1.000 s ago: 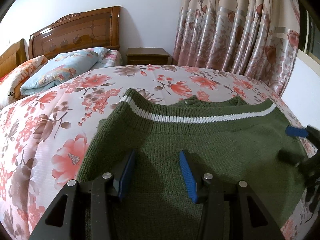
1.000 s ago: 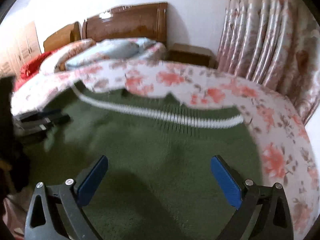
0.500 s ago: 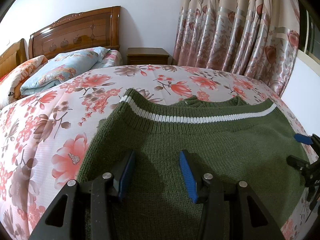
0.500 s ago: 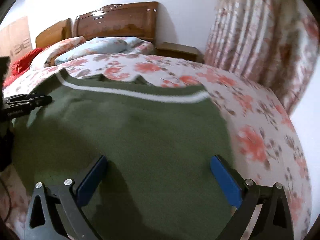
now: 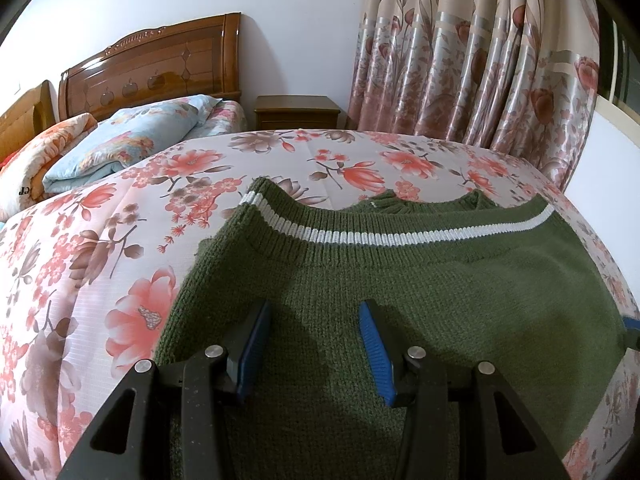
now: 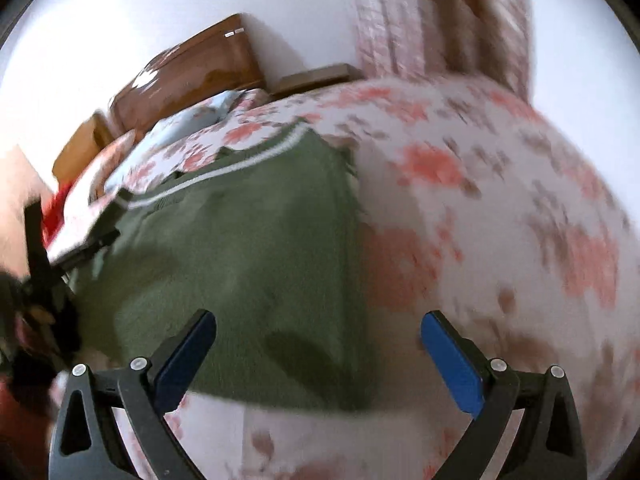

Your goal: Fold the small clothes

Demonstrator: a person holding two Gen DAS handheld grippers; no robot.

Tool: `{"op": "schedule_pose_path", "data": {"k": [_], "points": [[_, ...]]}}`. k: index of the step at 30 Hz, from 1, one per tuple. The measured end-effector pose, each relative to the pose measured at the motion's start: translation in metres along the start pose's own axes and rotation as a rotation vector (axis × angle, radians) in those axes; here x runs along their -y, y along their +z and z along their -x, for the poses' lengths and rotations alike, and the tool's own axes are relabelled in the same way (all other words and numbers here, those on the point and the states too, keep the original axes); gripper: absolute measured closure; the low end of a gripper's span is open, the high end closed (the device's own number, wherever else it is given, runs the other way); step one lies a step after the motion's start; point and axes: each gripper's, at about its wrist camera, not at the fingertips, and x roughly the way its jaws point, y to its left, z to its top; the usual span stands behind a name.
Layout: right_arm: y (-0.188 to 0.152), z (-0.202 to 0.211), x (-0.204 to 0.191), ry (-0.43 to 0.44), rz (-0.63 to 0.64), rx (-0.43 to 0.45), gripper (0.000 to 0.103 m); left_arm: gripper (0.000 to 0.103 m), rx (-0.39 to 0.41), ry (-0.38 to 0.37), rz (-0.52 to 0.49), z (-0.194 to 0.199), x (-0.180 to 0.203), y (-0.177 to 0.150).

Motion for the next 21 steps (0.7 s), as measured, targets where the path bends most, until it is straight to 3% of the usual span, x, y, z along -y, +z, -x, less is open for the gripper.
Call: {"op": "schedule_pose_path", "data": {"k": [4,7,10,15,21], "points": [[-0.024,0.025,0.027,0.173,-0.155,0.012,0.0,0.056,0.0,0.005,-0.002,0.0,0.001,0.0],[-0.042,0.024,0.026,0.302,-0.204,-0.034,0.0,0.056,0.0,0.005,-0.002,0.0,0.001,0.0],[-0.049,0.021,0.015,0.293,-0.195,0.0,0.0,0.056,-0.001,0.006,-0.004,0.0,0.0,0.0],[-0.032,-0.002,-0.009,0.282,-0.192,0.003,0.0,0.056,-0.001,0.003,-0.003,0.0,0.0,0.0],[-0.018,-0.026,-0.026,0.366,-0.234,-0.01,0.0,0.056,-0.001,0.003,0.002,-0.001,0.0,0.0]]}}
